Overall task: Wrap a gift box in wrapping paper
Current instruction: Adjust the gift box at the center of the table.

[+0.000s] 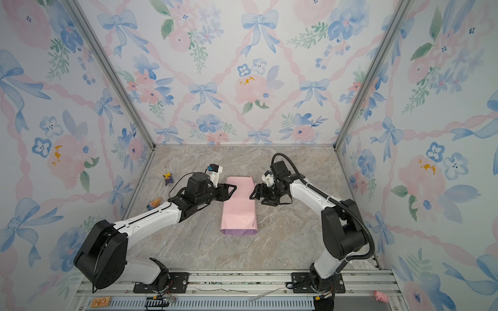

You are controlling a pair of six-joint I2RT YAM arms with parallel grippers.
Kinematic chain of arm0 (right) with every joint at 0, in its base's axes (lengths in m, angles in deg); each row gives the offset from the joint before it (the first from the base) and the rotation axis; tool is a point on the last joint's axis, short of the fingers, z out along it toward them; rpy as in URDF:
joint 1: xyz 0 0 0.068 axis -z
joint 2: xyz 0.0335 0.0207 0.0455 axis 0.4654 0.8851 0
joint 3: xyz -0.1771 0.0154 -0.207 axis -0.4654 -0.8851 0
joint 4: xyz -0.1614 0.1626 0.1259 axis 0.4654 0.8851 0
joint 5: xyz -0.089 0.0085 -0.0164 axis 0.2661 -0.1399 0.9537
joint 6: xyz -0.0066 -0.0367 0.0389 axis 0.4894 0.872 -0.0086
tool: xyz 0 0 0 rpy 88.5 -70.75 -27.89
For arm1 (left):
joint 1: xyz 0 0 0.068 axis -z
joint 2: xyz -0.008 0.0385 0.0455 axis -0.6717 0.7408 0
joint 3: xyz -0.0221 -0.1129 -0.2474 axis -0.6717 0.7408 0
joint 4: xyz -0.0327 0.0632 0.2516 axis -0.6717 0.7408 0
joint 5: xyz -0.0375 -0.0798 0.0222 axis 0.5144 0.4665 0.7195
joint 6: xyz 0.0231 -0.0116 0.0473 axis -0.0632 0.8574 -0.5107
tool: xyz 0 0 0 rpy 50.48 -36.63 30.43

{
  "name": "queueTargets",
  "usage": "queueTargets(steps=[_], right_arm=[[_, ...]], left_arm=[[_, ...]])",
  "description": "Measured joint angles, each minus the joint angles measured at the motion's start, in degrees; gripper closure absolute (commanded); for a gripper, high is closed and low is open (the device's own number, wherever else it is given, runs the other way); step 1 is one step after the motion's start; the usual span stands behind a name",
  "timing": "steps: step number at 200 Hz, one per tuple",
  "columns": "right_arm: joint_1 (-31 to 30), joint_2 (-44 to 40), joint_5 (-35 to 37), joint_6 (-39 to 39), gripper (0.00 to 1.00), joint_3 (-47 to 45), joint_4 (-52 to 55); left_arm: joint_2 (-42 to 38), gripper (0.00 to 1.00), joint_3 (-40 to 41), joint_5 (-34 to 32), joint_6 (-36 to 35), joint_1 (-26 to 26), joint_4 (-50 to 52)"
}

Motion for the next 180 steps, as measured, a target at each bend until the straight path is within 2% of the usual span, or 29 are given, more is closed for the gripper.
queueTargets(steps=[34,70,111,143,150,165,180], right_arm=[[-0.39,4.09,0.28,0.04,0.34,0.02,-0.02],[-0.68,5.62,-0.83,-0.42,0.48,0.35,-1.62],[-0.55,5.64,-1.01,-0.92,0.54,0.66,-3.26],[0.57,5.64,-0.90,-0.85,0.54,0.66,-3.69],[1.07,5.64,-0.81,-0.81,0.51,0.66,-3.74],[2.38,5.64,-0.79,0.24,0.37,0.96,-3.56],[3.69,5.46,-0.55,1.66,0.35,1.66,-2.97]], left_arm=[[2.45,0.47,3.04,0.70,2.80,-0.68,1.77],[5.68,0.60,4.79,2.25,4.46,-0.68,1.40],[7.76,0.61,4.55,3.87,4.96,-0.48,-1.77],[9.14,0.59,3.48,3.74,5.53,0.57,-3.08],[9.60,0.57,2.84,3.65,5.53,0.76,-3.13],[9.90,0.53,1.62,3.34,5.27,1.29,-3.39],[9.42,0.48,0.94,2.40,3.89,1.66,-4.07]])
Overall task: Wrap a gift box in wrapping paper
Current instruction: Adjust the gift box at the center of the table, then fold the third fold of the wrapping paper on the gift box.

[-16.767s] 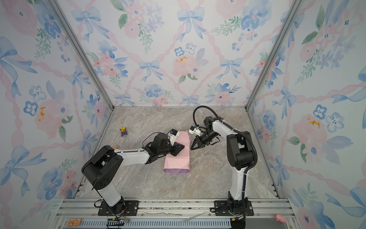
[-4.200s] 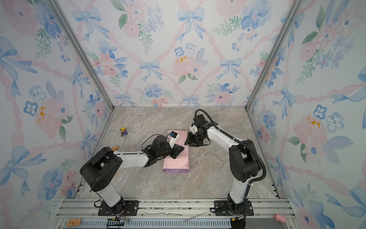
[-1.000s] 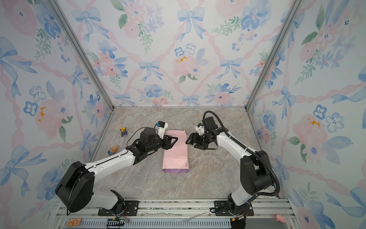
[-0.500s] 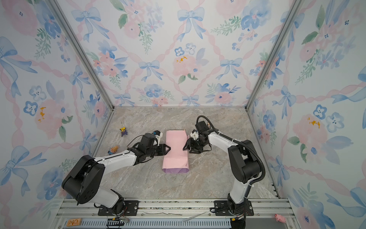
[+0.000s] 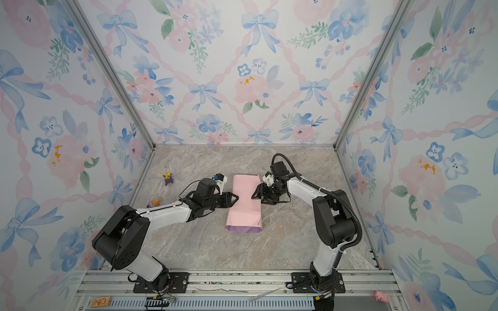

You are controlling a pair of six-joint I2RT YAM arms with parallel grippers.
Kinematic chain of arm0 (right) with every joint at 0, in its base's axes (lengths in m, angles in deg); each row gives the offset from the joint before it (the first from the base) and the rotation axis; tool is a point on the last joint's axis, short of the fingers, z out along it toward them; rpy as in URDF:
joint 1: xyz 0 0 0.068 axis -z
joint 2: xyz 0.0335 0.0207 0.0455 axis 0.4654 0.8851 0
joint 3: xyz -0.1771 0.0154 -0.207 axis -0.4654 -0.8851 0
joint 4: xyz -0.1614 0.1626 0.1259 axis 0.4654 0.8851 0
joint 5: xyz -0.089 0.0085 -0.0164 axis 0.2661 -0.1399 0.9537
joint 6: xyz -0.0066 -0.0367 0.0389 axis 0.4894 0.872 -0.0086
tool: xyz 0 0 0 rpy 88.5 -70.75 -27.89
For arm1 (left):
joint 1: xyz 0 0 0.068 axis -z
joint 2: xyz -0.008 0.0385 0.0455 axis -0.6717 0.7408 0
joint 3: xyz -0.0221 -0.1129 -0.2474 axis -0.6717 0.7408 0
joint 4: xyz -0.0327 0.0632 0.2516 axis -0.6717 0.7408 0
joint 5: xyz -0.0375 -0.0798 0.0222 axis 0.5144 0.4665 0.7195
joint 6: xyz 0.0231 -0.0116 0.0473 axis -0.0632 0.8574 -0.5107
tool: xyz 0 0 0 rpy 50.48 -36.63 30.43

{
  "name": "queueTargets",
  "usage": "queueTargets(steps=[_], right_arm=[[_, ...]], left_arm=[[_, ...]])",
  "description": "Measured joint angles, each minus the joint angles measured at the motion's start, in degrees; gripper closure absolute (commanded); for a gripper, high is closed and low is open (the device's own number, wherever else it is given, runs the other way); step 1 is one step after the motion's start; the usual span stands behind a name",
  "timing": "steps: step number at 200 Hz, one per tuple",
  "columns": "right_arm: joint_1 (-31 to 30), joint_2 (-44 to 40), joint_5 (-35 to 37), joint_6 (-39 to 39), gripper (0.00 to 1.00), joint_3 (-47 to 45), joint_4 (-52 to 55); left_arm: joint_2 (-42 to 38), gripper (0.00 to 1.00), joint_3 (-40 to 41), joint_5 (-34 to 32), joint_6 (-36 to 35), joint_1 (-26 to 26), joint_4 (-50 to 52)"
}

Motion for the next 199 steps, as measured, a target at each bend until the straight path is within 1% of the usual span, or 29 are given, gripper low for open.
queueTargets(steps=[19,33,47,49,66,87,110,127,146,170,199], right_arm=[[2.01,-2.47,0.61,1.60,0.35,-0.15,0.63],[3.52,-6.75,0.96,2.51,0.35,-1.75,0.33],[4.50,-12.68,1.09,3.15,0.36,-4.70,-0.42],[4.68,-13.70,1.16,3.15,0.36,-5.29,-0.63],[4.96,-20.06,1.29,3.28,0.36,-10.08,-2.91],[4.11,-23.85,1.84,3.04,0.35,-15.61,-4.83],[1.90,-24.59,3.93,2.40,0.34,-20.24,-6.25],[-0.44,-24.65,5.73,2.40,0.34,-22.23,-6.86],[-3.02,-24.65,7.91,2.84,0.33,-22.60,-7.34],[-5.27,-24.79,9.79,3.69,0.33,-22.91,-9.35],[-6.08,-24.81,11.26,4.35,0.32,-23.80,-11.15]], left_arm=[[-2.58,0.44,-0.04,-1.68,-4.15,0.15,-0.07],[-5.73,0.42,-0.04,-2.23,-10.01,0.20,-0.13],[-8.76,0.38,-0.04,-0.79,-18.23,0.37,-0.50],[-9.18,0.37,-0.04,-0.39,-20.22,0.46,-0.52],[-11.28,0.35,-0.04,3.23,-31.91,1.25,-0.66],[-10.36,0.33,-0.52,6.47,-44.35,2.56,1.25],[-5.22,0.31,-3.85,5.97,-54.21,4.33,6.03],[-2.47,0.30,-5.18,4.94,-58.82,5.31,8.02],[-1.36,0.30,-5.29,3.76,-62.23,6.03,9.20],[-0.81,0.28,-5.29,2.69,-64.67,6.47,9.68],[-0.46,0.28,-5.29,1.51,-67.28,7.17,10.03]])
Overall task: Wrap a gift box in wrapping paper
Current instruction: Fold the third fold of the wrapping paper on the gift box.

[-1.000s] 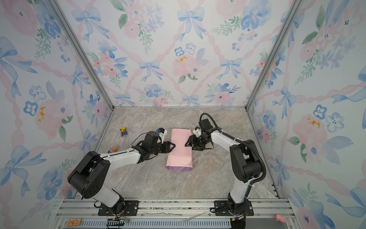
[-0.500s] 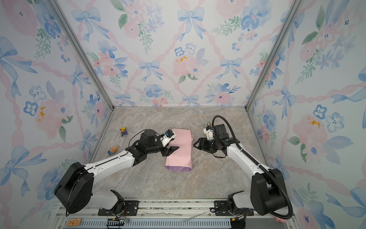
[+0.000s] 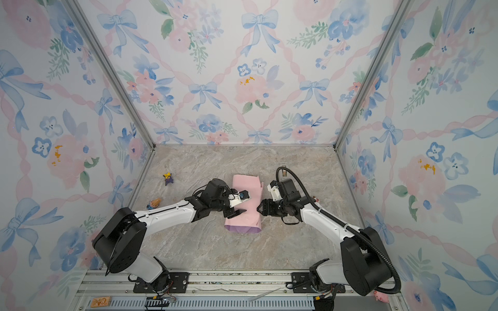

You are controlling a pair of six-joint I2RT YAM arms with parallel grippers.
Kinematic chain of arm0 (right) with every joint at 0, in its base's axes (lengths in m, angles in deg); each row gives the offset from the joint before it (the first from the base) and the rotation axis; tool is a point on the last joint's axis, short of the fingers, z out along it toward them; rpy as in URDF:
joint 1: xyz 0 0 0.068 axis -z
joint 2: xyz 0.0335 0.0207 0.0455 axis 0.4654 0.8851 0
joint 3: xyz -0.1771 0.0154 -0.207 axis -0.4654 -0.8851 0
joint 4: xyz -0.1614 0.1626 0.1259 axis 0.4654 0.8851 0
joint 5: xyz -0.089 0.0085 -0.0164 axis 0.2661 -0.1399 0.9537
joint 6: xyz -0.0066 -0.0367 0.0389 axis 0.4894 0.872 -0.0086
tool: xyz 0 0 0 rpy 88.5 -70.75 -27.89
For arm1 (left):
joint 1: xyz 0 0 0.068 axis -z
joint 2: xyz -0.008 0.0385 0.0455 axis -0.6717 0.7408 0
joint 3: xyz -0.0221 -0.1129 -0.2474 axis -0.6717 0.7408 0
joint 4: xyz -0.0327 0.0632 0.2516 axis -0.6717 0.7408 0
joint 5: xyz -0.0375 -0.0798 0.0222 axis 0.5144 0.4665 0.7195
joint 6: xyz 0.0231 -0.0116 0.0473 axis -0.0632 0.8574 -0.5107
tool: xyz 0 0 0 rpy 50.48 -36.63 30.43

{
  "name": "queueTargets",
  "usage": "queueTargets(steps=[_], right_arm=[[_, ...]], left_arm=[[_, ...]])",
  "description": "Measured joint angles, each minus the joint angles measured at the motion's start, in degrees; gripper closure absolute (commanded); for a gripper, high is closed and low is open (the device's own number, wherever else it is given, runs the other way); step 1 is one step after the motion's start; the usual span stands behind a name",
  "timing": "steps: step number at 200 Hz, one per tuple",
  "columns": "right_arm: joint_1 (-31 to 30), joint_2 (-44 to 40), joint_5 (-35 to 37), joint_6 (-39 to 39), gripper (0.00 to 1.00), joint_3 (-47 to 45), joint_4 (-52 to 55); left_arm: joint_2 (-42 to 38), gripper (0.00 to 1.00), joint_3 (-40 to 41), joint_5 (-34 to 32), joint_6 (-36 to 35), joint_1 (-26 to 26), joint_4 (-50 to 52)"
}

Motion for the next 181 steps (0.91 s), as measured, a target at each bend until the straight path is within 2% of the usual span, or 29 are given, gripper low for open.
queueTargets(steps=[82,181], right_arm=[[-3.28,0.15,1.92,1.09,0.32,-2.62,-3.72],[-4.79,-2.64,0.74,1.03,0.29,-4.50,-4.66]], left_arm=[[0.48,0.27,0.00,-4.22,-3.02,1.81,-1.16],[-5.05,0.23,0.00,-0.55,-2.86,2.56,4.48]])
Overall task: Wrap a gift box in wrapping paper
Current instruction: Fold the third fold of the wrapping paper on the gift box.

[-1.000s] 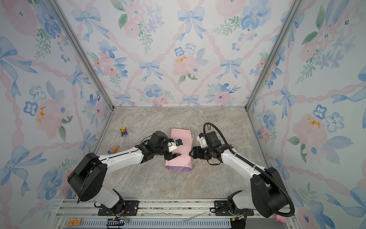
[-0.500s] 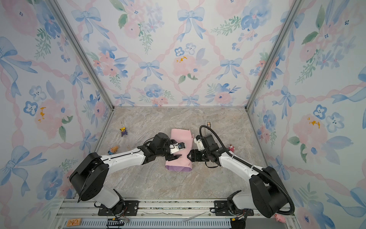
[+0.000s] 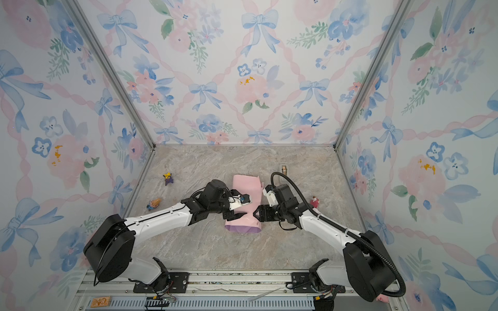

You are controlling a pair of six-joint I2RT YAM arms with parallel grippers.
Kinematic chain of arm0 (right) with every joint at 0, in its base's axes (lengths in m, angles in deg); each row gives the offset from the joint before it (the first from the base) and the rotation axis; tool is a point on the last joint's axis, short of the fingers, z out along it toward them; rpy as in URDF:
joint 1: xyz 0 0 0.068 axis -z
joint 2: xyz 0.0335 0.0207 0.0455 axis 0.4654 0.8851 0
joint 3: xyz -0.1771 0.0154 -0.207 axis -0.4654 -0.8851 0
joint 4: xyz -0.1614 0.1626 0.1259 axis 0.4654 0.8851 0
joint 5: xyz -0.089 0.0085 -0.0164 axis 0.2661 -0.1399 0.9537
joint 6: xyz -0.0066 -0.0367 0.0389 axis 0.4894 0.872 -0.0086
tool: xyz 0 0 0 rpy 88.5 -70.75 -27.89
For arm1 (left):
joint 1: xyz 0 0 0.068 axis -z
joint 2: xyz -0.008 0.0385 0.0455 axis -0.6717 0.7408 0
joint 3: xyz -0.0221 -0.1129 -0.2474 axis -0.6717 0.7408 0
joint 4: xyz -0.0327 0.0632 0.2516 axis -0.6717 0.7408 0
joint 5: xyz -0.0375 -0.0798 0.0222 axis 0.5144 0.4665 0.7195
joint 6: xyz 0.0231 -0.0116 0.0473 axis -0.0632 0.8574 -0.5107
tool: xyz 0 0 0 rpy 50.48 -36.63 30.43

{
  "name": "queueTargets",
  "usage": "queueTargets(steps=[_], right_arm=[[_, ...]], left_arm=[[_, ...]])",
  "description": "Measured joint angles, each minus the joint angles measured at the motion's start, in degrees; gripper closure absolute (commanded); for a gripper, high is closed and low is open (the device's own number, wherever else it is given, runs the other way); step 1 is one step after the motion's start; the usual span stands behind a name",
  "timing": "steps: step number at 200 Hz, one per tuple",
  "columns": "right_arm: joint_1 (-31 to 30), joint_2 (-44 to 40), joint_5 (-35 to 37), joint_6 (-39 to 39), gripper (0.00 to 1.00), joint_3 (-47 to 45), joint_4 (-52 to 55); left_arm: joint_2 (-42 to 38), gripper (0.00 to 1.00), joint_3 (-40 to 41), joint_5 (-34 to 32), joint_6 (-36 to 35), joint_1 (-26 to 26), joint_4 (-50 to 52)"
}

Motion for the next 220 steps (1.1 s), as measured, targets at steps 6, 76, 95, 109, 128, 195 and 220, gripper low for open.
queueTargets(steps=[6,76,95,109,128,195,220], right_arm=[[-0.26,0.00,0.00,-0.02,0.29,-0.28,-0.07],[-1.14,0.02,1.79,-0.39,0.29,-1.57,0.00],[-1.14,0.13,2.73,-0.39,0.29,-1.57,-0.04],[-1.14,0.46,3.54,-0.37,0.29,-1.57,-0.07],[-1.14,1.27,4.66,-0.35,0.29,-1.57,-0.20],[-1.31,6.14,8.44,-0.15,0.31,-1.57,-4.72],[-1.46,7.26,9.73,-0.04,0.37,-1.57,-6.78]], left_arm=[[0.09,0.23,0.00,-0.17,-0.20,0.09,0.81],[3.32,0.24,-0.02,-5.31,-1.86,1.64,4.13],[4.63,0.25,-0.31,-7.28,-2.01,1.86,4.50],[5.33,0.27,-0.83,-8.61,-2.05,1.90,4.50],[5.70,0.30,-1.31,-9.92,-2.05,1.95,4.39],[6.12,0.38,-0.55,-12.63,-2.01,3.34,-0.52],[6.12,0.30,0.33,-12.81,-1.68,3.65,-2.19]])
